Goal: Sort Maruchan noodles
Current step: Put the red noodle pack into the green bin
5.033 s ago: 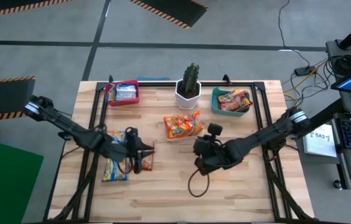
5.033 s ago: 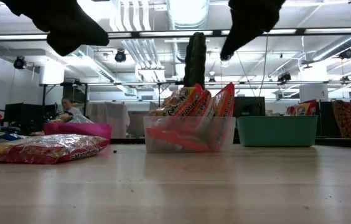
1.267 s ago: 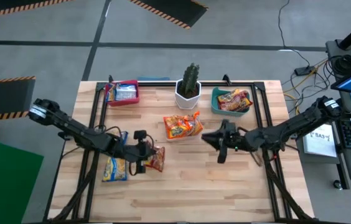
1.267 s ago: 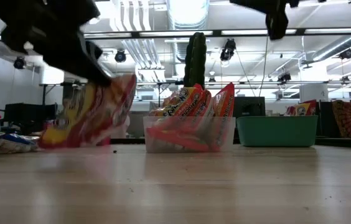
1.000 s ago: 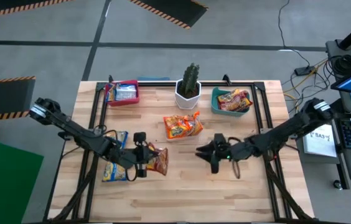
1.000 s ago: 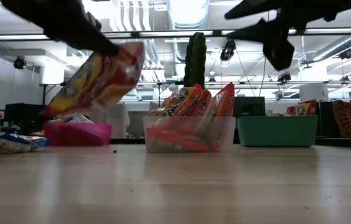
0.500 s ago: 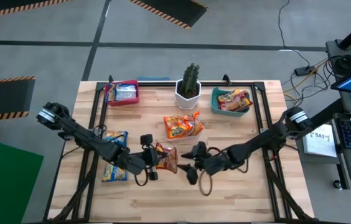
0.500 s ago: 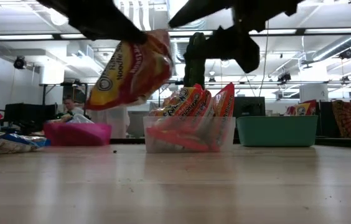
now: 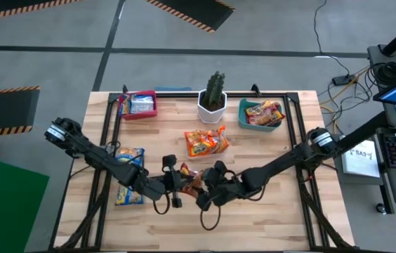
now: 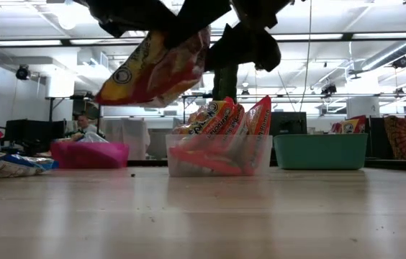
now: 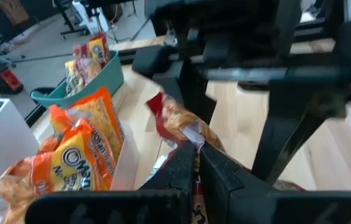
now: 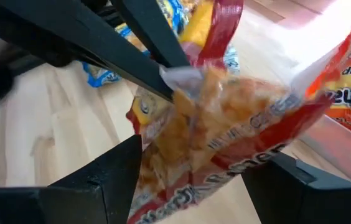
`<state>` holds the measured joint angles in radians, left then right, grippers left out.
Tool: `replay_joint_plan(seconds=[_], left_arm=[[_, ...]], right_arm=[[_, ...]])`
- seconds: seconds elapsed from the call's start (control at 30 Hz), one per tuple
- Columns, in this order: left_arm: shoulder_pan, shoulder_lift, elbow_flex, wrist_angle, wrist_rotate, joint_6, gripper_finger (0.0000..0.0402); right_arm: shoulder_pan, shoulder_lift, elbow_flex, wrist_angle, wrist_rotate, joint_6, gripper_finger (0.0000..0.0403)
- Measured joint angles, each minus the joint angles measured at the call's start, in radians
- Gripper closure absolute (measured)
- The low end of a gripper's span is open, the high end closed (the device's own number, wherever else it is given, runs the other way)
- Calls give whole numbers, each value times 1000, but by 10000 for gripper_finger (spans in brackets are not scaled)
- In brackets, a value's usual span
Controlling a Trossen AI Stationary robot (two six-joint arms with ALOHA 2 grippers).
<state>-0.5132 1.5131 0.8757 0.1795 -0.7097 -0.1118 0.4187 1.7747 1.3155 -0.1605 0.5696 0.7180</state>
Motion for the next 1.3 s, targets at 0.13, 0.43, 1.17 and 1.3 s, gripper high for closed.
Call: replay_joint_plan(seconds=[0.13, 0.43, 1.17, 1.3], left_arm=[[-9, -1, 0, 14, 0, 11, 401], [-30, 2, -1, 31, 2, 10, 401], [-33, -128, -2, -105, 19, 202, 289], [-33, -212, -5, -185, 20, 277, 262]], right_arm=[[0, 17, 17, -1, 6, -20, 169], [0, 20, 20, 40, 8, -62, 228], [0, -6, 19, -48, -52, -125, 376], [7, -69, 19, -182, -99, -79, 376]])
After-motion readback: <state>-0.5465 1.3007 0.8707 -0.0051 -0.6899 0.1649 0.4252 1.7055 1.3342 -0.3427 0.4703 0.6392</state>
